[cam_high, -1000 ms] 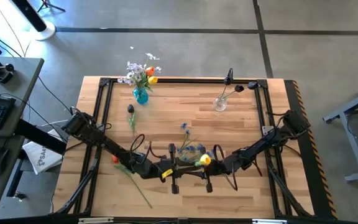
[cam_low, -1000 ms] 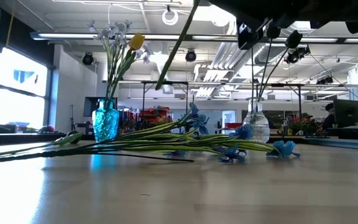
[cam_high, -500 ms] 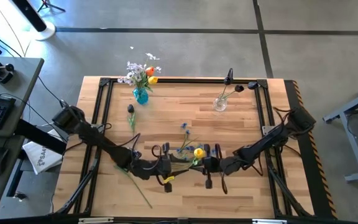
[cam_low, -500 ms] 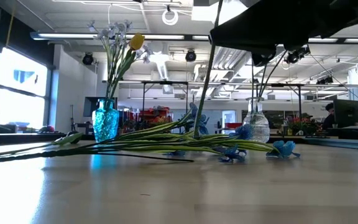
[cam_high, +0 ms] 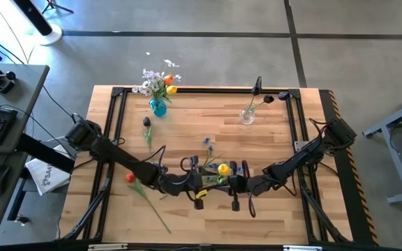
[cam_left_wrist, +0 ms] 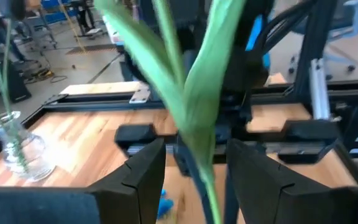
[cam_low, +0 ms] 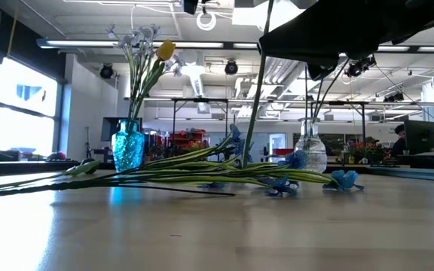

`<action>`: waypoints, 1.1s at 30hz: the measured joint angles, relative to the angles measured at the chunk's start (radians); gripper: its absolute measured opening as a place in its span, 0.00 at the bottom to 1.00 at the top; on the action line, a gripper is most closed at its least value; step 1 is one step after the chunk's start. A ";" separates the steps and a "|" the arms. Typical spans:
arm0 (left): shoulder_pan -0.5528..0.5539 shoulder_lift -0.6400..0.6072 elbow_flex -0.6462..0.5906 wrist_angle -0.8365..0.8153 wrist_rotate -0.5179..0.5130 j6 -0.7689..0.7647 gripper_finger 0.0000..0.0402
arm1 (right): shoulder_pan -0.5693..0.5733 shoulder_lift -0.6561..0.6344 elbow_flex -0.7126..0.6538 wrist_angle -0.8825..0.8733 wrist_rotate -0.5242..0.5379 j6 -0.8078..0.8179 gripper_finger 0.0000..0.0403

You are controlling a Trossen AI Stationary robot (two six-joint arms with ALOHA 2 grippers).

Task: Sort flowers into vase by color
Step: Put the yellow flower into the blue vase

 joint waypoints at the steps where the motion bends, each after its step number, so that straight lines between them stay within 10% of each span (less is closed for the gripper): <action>1: 0.004 -0.001 0.001 0.002 0.016 -0.006 0.39 | 0.000 0.000 0.000 -0.002 -0.001 0.000 0.00; 24: 0.023 -0.001 0.003 -0.040 0.120 -0.051 0.02 | 0.000 0.000 0.000 -0.035 -0.017 0.005 0.00; 33: -0.013 -0.002 0.158 -0.463 -0.033 -0.088 0.01 | 0.000 -0.013 0.000 -0.088 -0.014 0.051 0.22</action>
